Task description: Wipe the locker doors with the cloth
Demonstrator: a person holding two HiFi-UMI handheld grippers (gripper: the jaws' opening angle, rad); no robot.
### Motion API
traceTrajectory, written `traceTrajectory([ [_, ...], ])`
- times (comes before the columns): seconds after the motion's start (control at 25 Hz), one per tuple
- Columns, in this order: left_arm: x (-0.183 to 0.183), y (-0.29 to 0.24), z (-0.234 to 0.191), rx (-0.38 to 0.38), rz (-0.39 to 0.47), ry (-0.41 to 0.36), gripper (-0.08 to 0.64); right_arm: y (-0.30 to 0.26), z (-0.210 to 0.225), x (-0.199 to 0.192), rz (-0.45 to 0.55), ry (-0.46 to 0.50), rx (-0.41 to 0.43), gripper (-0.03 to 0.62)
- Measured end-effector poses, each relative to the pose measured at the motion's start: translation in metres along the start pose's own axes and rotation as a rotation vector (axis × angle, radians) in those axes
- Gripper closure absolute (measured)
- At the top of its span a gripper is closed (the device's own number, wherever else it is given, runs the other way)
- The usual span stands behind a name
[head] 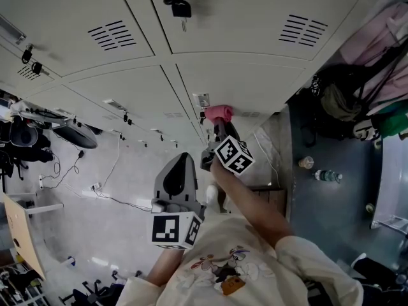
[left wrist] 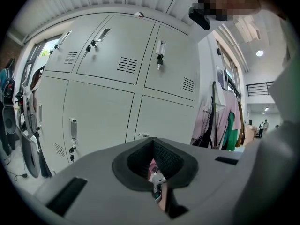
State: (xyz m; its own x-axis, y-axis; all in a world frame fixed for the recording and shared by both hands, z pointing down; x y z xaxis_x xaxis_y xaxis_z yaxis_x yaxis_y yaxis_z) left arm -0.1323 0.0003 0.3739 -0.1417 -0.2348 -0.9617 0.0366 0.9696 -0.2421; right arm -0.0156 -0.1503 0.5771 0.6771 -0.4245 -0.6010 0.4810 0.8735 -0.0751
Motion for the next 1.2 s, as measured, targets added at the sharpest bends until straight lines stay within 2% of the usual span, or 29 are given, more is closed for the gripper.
traceTrajectory([
  [0.2,0.001,0.0,0.002,-0.006,-0.001,-0.006,0.554,0.0,0.005,-0.005,-0.001,-0.025,-0.029,0.509],
  [0.48,0.002,0.0,0.004,-0.012,0.0,-0.009,0.555,0.001,0.036,-0.022,-0.053,-0.122,-0.141,0.509],
  [0.88,0.003,0.004,0.006,-0.026,-0.002,0.0,0.554,0.006,0.068,-0.028,-0.104,-0.16,-0.237,0.508],
  [1.04,0.002,0.005,0.013,-0.051,0.003,0.002,0.554,0.015,0.058,-0.023,-0.13,-0.166,-0.198,0.508],
  [1.2,0.004,0.004,0.022,-0.081,0.01,0.006,0.554,0.032,0.019,-0.006,-0.135,-0.136,-0.058,0.508],
])
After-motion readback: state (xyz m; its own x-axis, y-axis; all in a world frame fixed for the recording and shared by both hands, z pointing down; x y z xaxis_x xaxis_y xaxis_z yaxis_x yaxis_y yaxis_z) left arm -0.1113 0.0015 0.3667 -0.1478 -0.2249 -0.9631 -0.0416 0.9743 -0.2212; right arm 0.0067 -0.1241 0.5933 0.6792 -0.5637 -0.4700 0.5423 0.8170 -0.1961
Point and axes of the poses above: the fingertips, and each gripper's own axes: y backward along the fingers, z to its right, x out of its top, the point moved 6 cm from there along y, backward along the fingers, and after that the axes turned 14 degrees about x, right-handed, at the moved point
